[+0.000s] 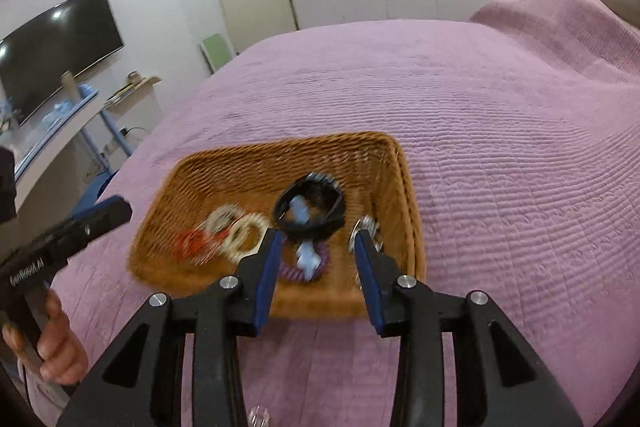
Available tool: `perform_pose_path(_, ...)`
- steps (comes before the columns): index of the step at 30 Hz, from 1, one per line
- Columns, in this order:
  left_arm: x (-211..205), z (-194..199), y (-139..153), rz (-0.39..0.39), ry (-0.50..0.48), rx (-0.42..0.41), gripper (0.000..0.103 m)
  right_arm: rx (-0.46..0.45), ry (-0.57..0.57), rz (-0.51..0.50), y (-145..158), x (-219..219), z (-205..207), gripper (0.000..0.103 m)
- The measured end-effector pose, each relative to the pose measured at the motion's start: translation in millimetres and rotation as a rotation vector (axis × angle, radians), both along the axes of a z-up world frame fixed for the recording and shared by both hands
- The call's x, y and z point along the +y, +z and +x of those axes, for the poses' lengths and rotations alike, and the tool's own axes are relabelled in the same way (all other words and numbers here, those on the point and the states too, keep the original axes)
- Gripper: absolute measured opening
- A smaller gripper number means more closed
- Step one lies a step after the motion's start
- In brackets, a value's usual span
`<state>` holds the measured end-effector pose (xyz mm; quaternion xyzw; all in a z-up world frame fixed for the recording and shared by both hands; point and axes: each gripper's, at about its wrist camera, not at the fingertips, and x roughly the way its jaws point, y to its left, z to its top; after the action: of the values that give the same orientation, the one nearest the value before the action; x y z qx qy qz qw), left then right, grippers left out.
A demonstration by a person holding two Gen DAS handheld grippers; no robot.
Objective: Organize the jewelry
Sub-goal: 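Carry the charm bracelet and orange cord into the basket and open both tools, then grasp the silver ring with the right tool while the left tool grasps the purple-bead wire hoop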
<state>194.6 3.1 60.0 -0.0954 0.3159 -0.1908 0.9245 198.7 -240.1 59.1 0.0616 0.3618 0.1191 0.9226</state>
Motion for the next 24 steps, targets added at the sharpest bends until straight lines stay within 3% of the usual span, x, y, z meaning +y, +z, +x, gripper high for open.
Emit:
perform_pose_path(4, 5, -43, 8, 0.011, -0.015, -0.021, 0.044, -0.013, 0.045, -0.019, 2, 8, -41, 0.04)
perform_pose_path(10, 11, -85, -2, 0.005, -0.035, -0.02, 0.044, 0.019, 0.114, -0.034, -16, 28, -85, 0.04)
perform_pose_path(18, 15, -84, -47, 0.024, -0.087, 0.089, 0.044, 0.072, 0.15, -0.049, -58, 41, -101, 0.04)
perform_pose_path(24, -1, -58, -80, 0.119, -0.145, 0.193, 0.043, 0.117, 0.168, -0.062, -84, 48, -101, 0.04)
